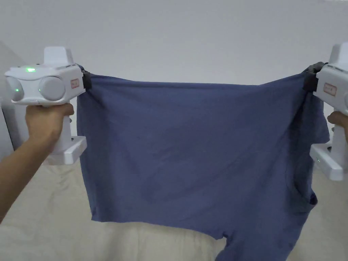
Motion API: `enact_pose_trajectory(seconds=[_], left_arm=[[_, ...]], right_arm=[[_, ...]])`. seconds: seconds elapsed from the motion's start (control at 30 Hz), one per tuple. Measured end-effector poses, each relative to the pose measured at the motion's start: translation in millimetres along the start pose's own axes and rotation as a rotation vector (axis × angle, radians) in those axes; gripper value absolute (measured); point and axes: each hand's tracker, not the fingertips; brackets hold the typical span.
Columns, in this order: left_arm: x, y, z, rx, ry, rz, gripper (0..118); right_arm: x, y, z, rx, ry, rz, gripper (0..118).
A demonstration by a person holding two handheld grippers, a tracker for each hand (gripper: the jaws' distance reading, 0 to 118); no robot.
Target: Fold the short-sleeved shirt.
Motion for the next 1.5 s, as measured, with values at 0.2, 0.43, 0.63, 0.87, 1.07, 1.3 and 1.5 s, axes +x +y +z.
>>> enact_pose_trajectory(seconds=[0.2, 0.43, 0.63, 0.87, 1.07, 1.3, 1.5], left_arm=[[6.2, -38.8, -41.1, -0.004, 0.004, -0.011, 2], [22.0, -145.0, -75.7, -0.184, -0.009, -0.049, 2], [22.0, -240.3, -67.3, -0.340, -0.011, -0.047, 2], [8.8, -319.1, 2.6, -0.470, -0.047, -0.085, 2], [-13.9, -363.1, 84.9, -0.568, -0.058, -0.073, 2], [-41.7, -399.5, 176.2, -0.657, -0.030, 0.004, 2], [-52.0, -404.4, 242.1, -0.701, -0.026, 0.016, 2]], right_arm=[[3.8, -29.1, -25.2, -0.006, 0.011, -0.027, 7], [5.7, -135.5, -63.1, -0.169, 0.040, -0.037, 7], [8.2, -236.3, -67.7, -0.340, 0.090, -0.097, 7], [4.4, -319.0, -6.4, -0.493, 0.111, -0.121, 7], [8.5, -349.7, 84.7, -0.557, 0.138, -0.193, 7], [10.8, -363.9, 188.7, -0.614, 0.139, -0.240, 7], [12.5, -377.1, 263.2, -0.660, 0.153, -0.246, 7]])
